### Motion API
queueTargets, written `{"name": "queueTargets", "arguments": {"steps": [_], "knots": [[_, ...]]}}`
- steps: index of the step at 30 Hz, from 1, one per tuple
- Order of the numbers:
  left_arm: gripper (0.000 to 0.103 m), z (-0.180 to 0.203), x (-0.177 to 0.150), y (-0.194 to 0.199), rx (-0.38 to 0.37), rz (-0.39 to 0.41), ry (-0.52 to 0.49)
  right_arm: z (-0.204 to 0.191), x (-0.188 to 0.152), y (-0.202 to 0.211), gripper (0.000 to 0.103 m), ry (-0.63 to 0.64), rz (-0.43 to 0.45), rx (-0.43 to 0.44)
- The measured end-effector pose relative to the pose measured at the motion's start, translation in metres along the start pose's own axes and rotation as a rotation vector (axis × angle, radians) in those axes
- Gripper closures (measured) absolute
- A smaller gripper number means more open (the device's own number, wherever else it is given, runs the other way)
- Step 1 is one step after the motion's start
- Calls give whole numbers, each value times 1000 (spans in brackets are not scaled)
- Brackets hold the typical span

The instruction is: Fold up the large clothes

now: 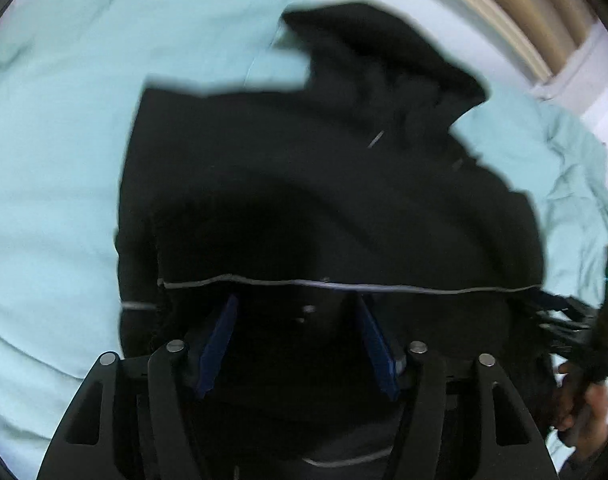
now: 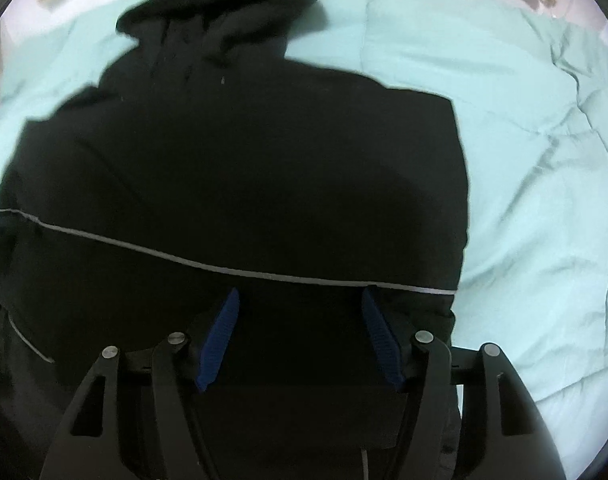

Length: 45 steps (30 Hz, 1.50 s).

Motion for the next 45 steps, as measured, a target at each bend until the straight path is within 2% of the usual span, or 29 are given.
{"name": "queueTargets", "arguments": {"steps": [2, 5, 9, 13, 18, 22, 27, 32, 37, 40, 45], "knots": [[40, -2, 0, -4, 0, -1, 14, 0, 1, -2, 37, -1, -4, -4], [40, 2, 2, -2, 49, -9, -2, 3, 3, -6, 37, -4, -15, -6], [40, 10, 2, 24, 54, 15, -3, -2, 4, -1, 36, -31, -37, 13], [40, 9, -4, 73, 0, 74, 24, 0, 7, 33, 37, -88, -30, 54], [40, 15, -13, 125, -16, 124, -13, -19, 5, 88, 37, -158, 38, 113], [40, 16, -21, 157, -48, 144, -72, -59, 5, 124, 37, -139, 89, 94], [40, 10, -11, 170, -68, 158, -157, -82, 6, 141, 37, -129, 139, 76], [40, 2, 33, 178, -124, 199, -188, -99, 24, 158, 37, -128, 189, 68], [40, 6, 92, 165, -159, 246, -159, -100, 71, 160, 37, -93, 238, 96], [40, 9, 129, 139, -147, 259, -129, -87, 106, 143, 37, -98, 254, 124], [40, 11, 196, 71, -122, 246, -84, -41, 180, 82, 37, -164, 281, 188]]}}
Point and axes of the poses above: each gripper's, at about its wrist camera, not at the fingertips, and y roughly against the way its jaws point, z to its right, x to its top, the point moved 7 cm from there along -y, roughly the way its jaws point, and after that the axes turned 10 degrees about x, right-handed, at the moved point
